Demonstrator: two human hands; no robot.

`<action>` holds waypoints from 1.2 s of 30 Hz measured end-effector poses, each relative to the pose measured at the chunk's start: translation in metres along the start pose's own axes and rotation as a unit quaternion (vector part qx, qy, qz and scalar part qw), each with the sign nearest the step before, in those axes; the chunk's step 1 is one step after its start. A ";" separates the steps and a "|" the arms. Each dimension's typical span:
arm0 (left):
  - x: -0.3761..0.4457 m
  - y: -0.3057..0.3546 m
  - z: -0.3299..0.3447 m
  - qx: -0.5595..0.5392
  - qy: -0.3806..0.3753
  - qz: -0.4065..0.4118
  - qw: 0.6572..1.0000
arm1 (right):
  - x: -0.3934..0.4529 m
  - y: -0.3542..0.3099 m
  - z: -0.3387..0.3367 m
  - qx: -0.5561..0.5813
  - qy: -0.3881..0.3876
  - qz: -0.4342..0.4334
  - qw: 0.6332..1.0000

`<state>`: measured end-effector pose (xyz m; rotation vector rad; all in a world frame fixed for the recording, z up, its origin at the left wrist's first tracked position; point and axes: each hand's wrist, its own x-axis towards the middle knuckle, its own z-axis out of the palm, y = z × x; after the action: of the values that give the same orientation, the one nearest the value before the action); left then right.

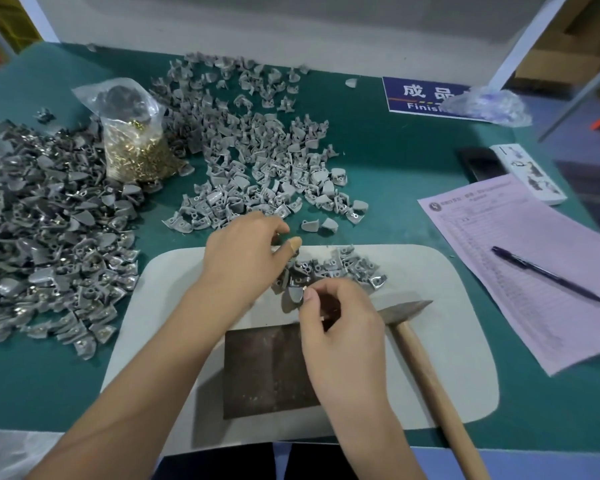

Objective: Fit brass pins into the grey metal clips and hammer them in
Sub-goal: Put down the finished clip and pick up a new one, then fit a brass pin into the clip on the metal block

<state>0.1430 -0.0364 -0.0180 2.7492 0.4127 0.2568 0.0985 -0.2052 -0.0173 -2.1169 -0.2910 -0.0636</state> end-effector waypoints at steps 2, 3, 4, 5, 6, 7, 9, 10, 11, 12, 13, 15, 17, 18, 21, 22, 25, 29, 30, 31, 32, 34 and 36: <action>0.004 0.003 0.004 0.044 0.005 0.004 0.999 | 0.000 0.000 0.001 0.004 -0.003 -0.006 1.000; 0.006 0.005 0.005 0.061 0.006 0.005 0.998 | 0.001 0.001 0.001 0.007 -0.006 -0.010 1.000; 0.007 0.007 0.007 0.071 0.006 0.004 0.997 | 0.001 0.001 0.001 0.010 -0.011 -0.014 1.000; 0.009 0.008 0.007 0.077 0.004 0.003 0.997 | 0.001 0.001 0.001 0.012 -0.017 -0.017 1.000; 0.011 0.009 0.007 0.080 0.000 0.000 0.997 | 0.001 0.002 0.001 0.016 -0.023 -0.019 0.999; 0.013 0.011 0.007 0.081 -0.005 -0.003 0.997 | 0.001 0.002 0.001 0.021 -0.029 -0.018 0.999; 0.017 0.013 0.007 0.087 -0.017 -0.006 0.996 | 0.001 0.003 0.001 0.027 -0.037 -0.018 0.999; 0.019 0.015 0.006 0.090 -0.026 -0.006 0.996 | 0.002 0.003 0.001 0.025 -0.040 -0.020 0.999; 0.021 0.016 0.006 0.094 -0.037 -0.008 0.995 | 0.001 0.004 0.001 0.022 -0.041 -0.021 0.999; 0.022 0.017 0.005 0.099 -0.049 -0.010 0.994 | 0.002 0.004 0.001 0.022 -0.042 -0.023 0.999; 0.023 0.018 0.003 0.106 -0.060 -0.012 0.992 | 0.002 0.004 0.001 0.024 -0.042 -0.022 0.999; 0.024 0.020 0.001 0.113 -0.079 -0.016 0.990 | 0.001 0.005 0.001 0.031 -0.040 -0.022 0.998; 0.023 0.022 -0.004 0.090 -0.073 -0.022 0.993 | 0.002 0.005 0.001 0.034 -0.039 -0.023 0.998; 0.020 0.022 -0.009 0.068 -0.058 -0.026 0.996 | 0.001 0.005 0.001 0.034 -0.038 -0.023 0.998; 0.003 0.019 -0.031 -0.025 -0.004 -0.024 0.999 | 0.001 0.003 0.001 0.041 -0.030 -0.018 0.999; -0.008 0.017 -0.039 -0.061 -0.005 -0.020 0.998 | 0.001 0.003 0.000 0.046 -0.026 -0.013 0.998; -0.050 0.015 -0.058 -0.081 -0.046 -0.009 0.996 | 0.003 0.003 -0.002 0.067 -0.012 0.006 0.998; -0.101 0.018 -0.062 -0.031 -0.070 0.012 0.997 | 0.005 0.005 -0.001 0.071 0.008 0.004 0.997; -0.110 0.019 -0.061 -0.016 -0.070 0.011 0.997 | 0.004 0.004 -0.001 0.074 0.014 -0.004 0.997; -0.117 0.020 -0.059 0.001 -0.064 0.010 0.998 | 0.003 0.003 -0.001 0.075 0.020 -0.016 0.997; -0.124 0.021 -0.057 0.017 -0.058 0.007 0.998 | 0.001 0.002 -0.003 0.070 0.025 -0.034 0.997; -0.132 0.022 -0.054 0.037 -0.050 0.003 0.998 | -0.004 0.001 -0.008 0.050 0.025 -0.080 0.995; -0.137 0.024 -0.053 0.039 -0.054 0.006 0.998 | -0.011 0.002 -0.015 0.037 0.010 -0.107 0.994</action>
<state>0.0084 -0.0843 0.0223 2.8273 0.3869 0.0965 0.0895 -0.2209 -0.0121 -2.0038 -0.4994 -0.1975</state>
